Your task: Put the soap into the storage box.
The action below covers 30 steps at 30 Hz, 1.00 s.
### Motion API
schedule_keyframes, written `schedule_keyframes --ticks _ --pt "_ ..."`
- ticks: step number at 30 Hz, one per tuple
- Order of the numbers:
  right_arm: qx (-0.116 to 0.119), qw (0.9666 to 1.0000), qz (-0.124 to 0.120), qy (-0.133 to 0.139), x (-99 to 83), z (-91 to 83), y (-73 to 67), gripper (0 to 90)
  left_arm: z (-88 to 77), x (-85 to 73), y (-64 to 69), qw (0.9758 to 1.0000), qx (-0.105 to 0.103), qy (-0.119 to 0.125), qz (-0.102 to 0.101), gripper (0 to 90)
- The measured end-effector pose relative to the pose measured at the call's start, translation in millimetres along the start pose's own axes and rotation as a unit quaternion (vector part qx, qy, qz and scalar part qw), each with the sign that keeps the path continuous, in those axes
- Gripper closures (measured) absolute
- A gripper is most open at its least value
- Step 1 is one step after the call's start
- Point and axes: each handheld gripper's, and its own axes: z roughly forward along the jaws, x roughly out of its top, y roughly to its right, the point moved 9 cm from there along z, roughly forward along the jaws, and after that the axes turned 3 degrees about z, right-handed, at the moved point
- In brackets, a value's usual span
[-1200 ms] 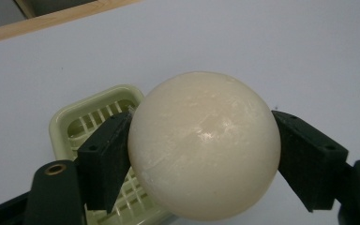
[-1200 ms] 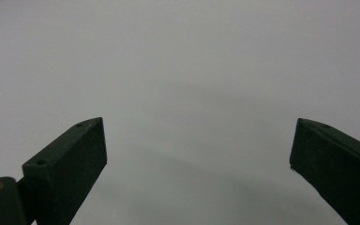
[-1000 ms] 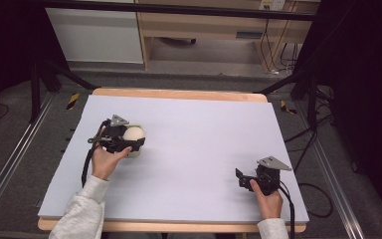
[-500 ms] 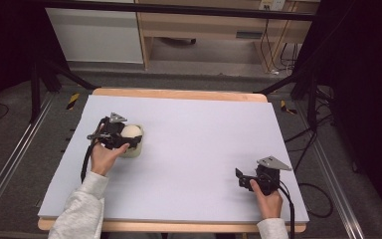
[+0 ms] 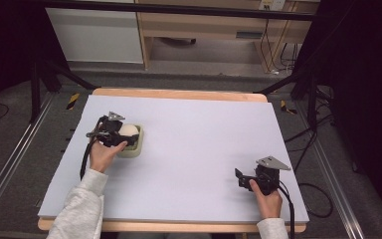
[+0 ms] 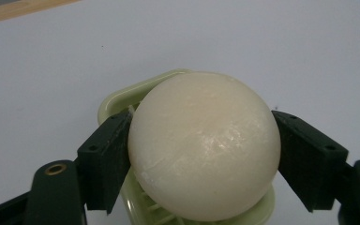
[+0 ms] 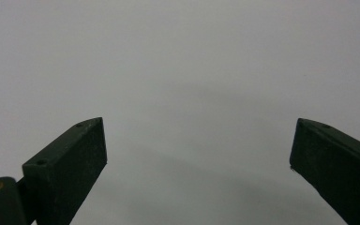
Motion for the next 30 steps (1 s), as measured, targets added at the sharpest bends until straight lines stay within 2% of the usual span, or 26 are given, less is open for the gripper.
schedule_keyframes --ticks 12,30 --pt "-0.002 1.0000 -0.001 -0.002 -0.5 0.9 -0.2 4.6 11.4 -6.0 -2.7 0.9999 0.004 -0.016 -0.001 24.1" --pt "-0.003 1.0000 -0.002 -0.003 -0.3 1.4 -0.9 4.6 16.3 -12.4 -4.5 0.9995 0.009 -0.029 0.002 24.0"
